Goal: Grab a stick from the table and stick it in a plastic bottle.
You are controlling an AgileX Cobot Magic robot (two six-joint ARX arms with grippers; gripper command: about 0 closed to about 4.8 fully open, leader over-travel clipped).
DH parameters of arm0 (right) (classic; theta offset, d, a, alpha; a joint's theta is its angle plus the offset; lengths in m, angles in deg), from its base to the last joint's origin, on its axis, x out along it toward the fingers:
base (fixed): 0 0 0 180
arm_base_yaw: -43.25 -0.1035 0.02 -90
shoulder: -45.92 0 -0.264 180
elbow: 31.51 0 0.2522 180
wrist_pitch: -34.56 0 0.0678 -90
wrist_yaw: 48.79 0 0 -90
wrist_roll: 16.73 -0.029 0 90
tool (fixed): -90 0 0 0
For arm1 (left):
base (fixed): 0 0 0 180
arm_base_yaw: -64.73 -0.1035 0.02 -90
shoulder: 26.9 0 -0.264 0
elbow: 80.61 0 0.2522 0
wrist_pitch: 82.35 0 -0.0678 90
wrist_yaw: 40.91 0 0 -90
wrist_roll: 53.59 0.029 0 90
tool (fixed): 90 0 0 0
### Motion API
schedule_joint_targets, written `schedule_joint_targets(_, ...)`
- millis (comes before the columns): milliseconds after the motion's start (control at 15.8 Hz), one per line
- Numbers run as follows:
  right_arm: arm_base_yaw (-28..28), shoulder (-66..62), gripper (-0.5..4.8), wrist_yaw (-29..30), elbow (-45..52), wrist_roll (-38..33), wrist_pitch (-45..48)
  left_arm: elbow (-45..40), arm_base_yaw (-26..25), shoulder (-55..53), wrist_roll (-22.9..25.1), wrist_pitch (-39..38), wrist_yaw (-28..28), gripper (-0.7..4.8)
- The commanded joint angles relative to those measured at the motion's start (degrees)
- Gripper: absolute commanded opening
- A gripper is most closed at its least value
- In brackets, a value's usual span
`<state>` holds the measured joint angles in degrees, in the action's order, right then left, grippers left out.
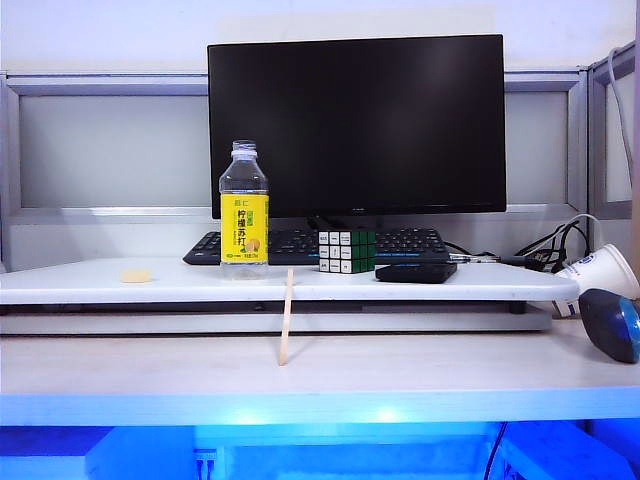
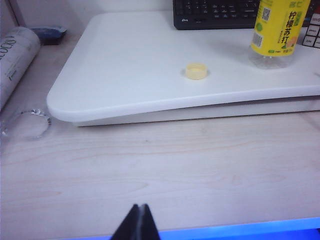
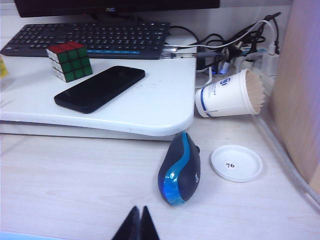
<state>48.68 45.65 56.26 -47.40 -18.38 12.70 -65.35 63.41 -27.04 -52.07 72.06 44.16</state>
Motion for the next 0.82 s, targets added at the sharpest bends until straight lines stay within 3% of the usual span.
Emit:
schedule_joint_targets(63,-0.1,0.0,-0.01,1.9,-0.2,0.1,0.6,0.0,0.0,0.0,0.0,-0.3,-2.2,-0.04)
schedule_joint_targets(126,-0.1,0.0,-0.01,2.2,-0.2,0.1,0.7,0.0,0.0,0.0,0.0,0.2,-7.6,-0.04)
schedule_joint_targets(379,-0.1,0.0,-0.01,6.2,-0.2,-1.8,2.1,0.0,0.0,0.0,-0.1,0.4,-11.5,-0.04)
schedule_joint_targets(632,-0.1,0.0,-0.01,7.2,-0.2,-9.0,7.7,0.0,0.0,0.0,-0.5,1.1,-25.2,-0.05)
schedule_joint_targets(821,-0.1,0.0,-0.01,7.9,-1.2,-15.4,12.1,0.0,0.0,0.0,-1.0,1.1,-27.5,-0.05)
